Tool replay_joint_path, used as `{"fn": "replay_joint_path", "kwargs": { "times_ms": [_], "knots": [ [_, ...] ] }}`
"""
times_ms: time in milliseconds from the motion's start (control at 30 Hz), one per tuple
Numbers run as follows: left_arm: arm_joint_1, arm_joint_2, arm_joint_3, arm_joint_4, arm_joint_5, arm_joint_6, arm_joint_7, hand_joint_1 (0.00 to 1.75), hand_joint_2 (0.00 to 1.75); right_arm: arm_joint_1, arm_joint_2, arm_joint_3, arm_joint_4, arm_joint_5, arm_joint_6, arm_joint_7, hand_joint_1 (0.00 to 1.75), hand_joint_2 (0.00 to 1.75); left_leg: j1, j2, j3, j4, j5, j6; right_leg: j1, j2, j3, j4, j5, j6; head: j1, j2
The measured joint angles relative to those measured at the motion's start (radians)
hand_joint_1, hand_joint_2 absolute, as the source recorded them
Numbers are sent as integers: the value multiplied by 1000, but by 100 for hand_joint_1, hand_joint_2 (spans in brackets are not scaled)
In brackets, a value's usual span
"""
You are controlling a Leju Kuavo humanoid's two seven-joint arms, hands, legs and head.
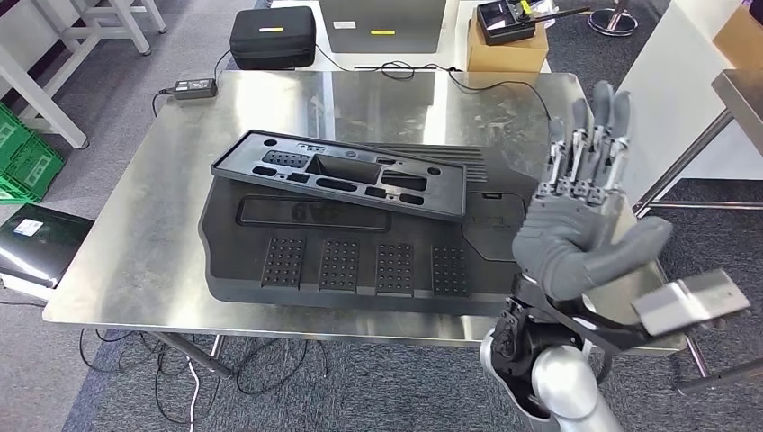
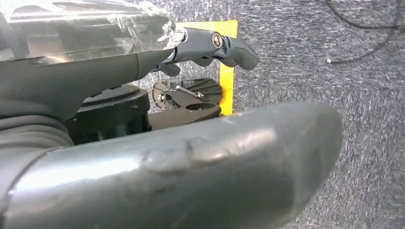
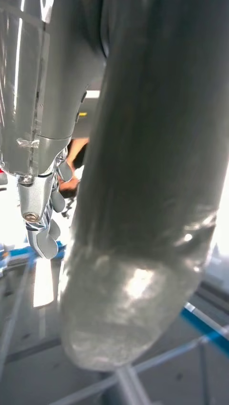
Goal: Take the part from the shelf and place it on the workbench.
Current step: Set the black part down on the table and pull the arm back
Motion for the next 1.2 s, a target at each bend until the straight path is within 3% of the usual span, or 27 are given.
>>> {"fn": "replay_joint_path", "kwargs": {
  "times_ms": [133, 233, 300, 367, 467, 500, 533, 567, 633, 700, 733, 800, 867, 967, 1000, 1033, 1067, 1167, 1200],
  "knots": [
    [0, 0, 8, 0, 6, 10, 9, 0, 0, 122, 0, -47, -56, -13, -3, -57, 0, 0, 0, 0, 0, 1, -2, 2, -2, 0, 1, -1, -1, 1, 0, 0],
    [1, 2, 8, 0, 3, 12, 14, 0, 0, 197, 0, -79, -83, -32, -3, -73, 0, 0, -3, 1, -1, 6, -5, 16, -8, -2, 4, -7, 3, 9, -4, 0],
    [1, 3, 9, 0, -2, 9, 15, 0, 0, 232, -1, -98, -100, -37, -3, -81, 0, 0, 0, 2, 10, -18, 8, 26, -6, -4, 11, -13, 5, 16, -9, 0],
    [0, 3, 9, 0, -6, 1, 14, 0, 0, 254, -1, -112, -113, -33, -3, -87, 0, 0, 8, 3, 26, -52, 30, 31, -5, -2, 1, 22, -27, 22, -5, 0],
    [-1, 3, 9, 0, -8, -10, 10, 0, 0, 281, -1, -128, -119, -26, -3, -87, 0, 0, 16, 6, 24, -59, 42, 29, -15, -2, -69, 188, -120, 37, 11, 0],
    [0, 3, 9, 0, -10, -12, 9, 0, 0, 288, -1, -132, -119, -25, -3, -86, 0, 0, 19, 8, 20, -55, 41, 27, -20, -2, -83, 224, -132, 44, 15, 0],
    [0, 3, 9, 0, -12, -14, 9, 0, 0, 293, -1, -136, -120, -24, -3, -85, 0, 0, 23, 8, 15, -49, 40, 23, -27, -2, -80, 226, -125, 51, 18, 0],
    [0, 3, 9, 0, -14, -15, 10, 0, 0, 295, -1, -139, -121, -24, -3, -84, 0, 0, 29, 9, 9, -41, 38, 16, -33, -3, -59, 190, -102, 59, 20, 0],
    [-1, 4, 9, 0, -17, -17, 18, 0, 0, 299, -1, -144, -125, -27, -3, -84, 0, 0, 39, 8, -6, -15, 29, -4, -43, -1, 6, 71, -54, 76, 28, 0],
    [-2, 6, 9, 1, -18, -16, 27, 0, 0, 302, 0, -148, -129, -32, -3, -86, 0, 0, 41, 6, -20, 10, 20, -25, -44, 6, 32, 16, -40, 68, 36, 0],
    [-2, 7, 9, 2, -19, -16, 30, 0, 0, 303, 0, -150, -131, -33, -3, -88, 0, 0, 39, 5, -23, 14, 20, -33, -40, 10, 27, 22, -42, 57, 35, 0],
    [-2, 7, 9, 2, -19, -16, 34, 0, 0, 304, 2, -151, -132, -33, -2, -89, 0, 0, 42, 4, -23, 16, 22, -45, -39, 9, 18, 26, -36, 36, 21, 0],
    [-2, 7, 9, 2, -19, -15, 36, 0, 0, 304, 4, -151, -132, -33, -2, -90, 0, 0, 43, 4, -39, 60, -20, -48, -37, 7, 6, 27, -25, 19, 5, 0],
    [-2, 7, 9, 2, -19, -15, 38, 0, 0, 303, 6, -151, -132, -38, -1, -85, 0, 0, 34, 5, -101, 243, -151, -38, -28, 1, -21, 27, -5, 3, -22, 0],
    [-2, 7, 9, 2, -19, -15, 38, 0, 0, 302, 6, -151, -132, -40, -1, -82, 0, 0, 29, 5, -110, 289, -176, -33, -22, 0, -31, 27, 2, 0, -30, 0],
    [-2, 7, 9, 2, -20, -16, 39, 0, 0, 301, 6, -151, -132, -42, -1, -79, 0, 0, 23, 5, -101, 301, -183, -25, -16, -1, -41, 27, 10, -3, -36, 0],
    [-2, 7, 9, 2, -21, -17, 40, 0, 0, 300, 6, -151, -132, -44, -1, -77, 0, 0, 15, 5, -71, 273, -173, -13, -9, -2, -50, 27, 18, -5, -40, 0],
    [-6, 8, 9, 2, -26, -19, 41, 0, 0, 295, 5, -151, -133, -44, -1, -74, 0, 0, -12, 6, 65, 66, -119, 36, 4, -3, -69, 26, 44, -6, -42, 0],
    [-7, 8, 9, 2, -26, -19, 42, 0, 0, 293, 5, -151, -134, -44, -1, -73, 0, 0, -19, 7, 87, 23, -108, 46, 3, -4, -71, 25, 51, -2, -39, 0]
  ]
}}
